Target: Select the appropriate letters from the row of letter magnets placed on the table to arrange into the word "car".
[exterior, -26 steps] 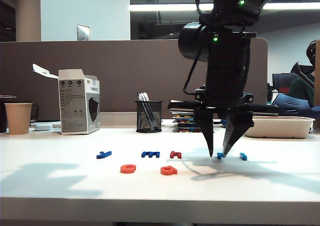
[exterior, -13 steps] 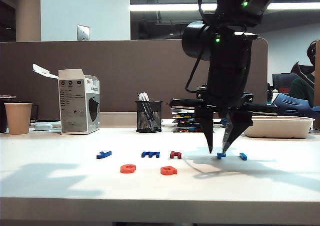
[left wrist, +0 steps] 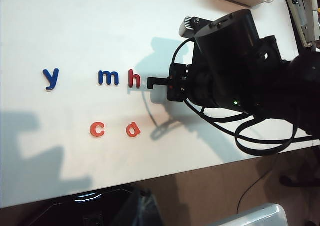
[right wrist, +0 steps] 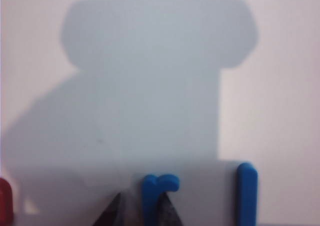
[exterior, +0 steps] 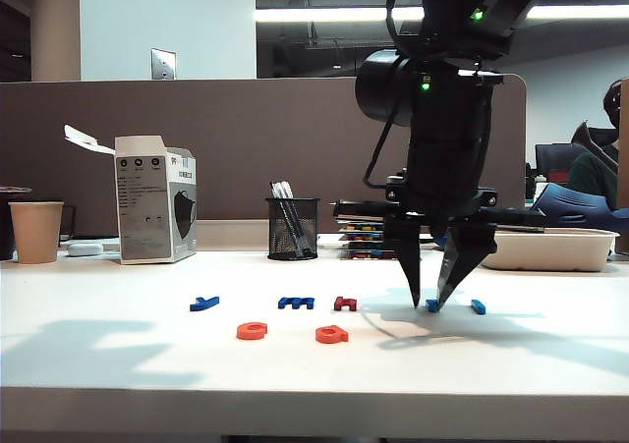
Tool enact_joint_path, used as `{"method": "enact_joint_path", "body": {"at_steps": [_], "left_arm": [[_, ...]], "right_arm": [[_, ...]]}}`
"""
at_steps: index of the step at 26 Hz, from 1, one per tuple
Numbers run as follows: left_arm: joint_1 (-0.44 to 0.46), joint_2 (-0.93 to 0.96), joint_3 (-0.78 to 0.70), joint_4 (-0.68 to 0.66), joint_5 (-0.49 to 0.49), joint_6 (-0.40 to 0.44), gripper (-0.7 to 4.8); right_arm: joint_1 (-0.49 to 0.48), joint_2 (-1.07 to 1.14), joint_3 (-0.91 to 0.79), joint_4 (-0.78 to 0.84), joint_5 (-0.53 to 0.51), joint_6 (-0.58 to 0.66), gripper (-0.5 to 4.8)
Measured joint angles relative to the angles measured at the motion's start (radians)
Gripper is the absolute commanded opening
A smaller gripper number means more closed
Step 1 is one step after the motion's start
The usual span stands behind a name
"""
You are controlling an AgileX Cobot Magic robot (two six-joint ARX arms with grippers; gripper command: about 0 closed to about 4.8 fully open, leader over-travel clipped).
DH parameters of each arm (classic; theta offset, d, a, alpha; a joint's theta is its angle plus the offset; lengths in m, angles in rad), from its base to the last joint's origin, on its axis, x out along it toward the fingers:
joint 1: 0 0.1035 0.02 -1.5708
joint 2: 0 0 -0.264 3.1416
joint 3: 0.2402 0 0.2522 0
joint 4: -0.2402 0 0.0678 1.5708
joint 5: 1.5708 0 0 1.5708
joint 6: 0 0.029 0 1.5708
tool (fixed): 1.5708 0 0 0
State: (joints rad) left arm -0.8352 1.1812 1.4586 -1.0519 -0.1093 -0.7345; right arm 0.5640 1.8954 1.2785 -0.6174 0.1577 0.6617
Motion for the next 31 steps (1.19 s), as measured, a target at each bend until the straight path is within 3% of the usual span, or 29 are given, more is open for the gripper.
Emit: {"method": "enact_joint_path", "body": {"at_steps": [1, 4, 6, 20, 26, 31], "left_arm": [[0.000, 0.000, 0.000, 0.000, 0.000, 0.000, -0.05], [0.000, 0.000, 0.000, 0.000, 0.000, 0.000, -0.05], [0.000, 0.000, 0.000, 0.000, 0.000, 0.000, -0.05], [0.000, 0.000, 0.000, 0.000, 0.000, 0.000, -0.05], [0.000, 0.000, 0.000, 0.000, 0.000, 0.000, -0.05], [0.000, 0.000, 0.000, 0.000, 0.000, 0.000, -0.05]], "right_arm": [[0.000, 0.000, 0.000, -0.001, 0.000, 0.000, 0.46], [-0.001, 0.000, 0.000, -0.014, 0.006, 0.000, 0.34], [0.000, 0.000, 0.001, -0.017, 0.007, 0.000, -0.08], [0.010, -0.076, 0.019, -0.084, 0.046, 0.041, -0.09], [0.156, -0.085, 0.018, -0.116, 0.103, 0.103, -0.08], [0.195, -0.085, 0.018, -0.127, 0.121, 0.140, -0.08]]}}
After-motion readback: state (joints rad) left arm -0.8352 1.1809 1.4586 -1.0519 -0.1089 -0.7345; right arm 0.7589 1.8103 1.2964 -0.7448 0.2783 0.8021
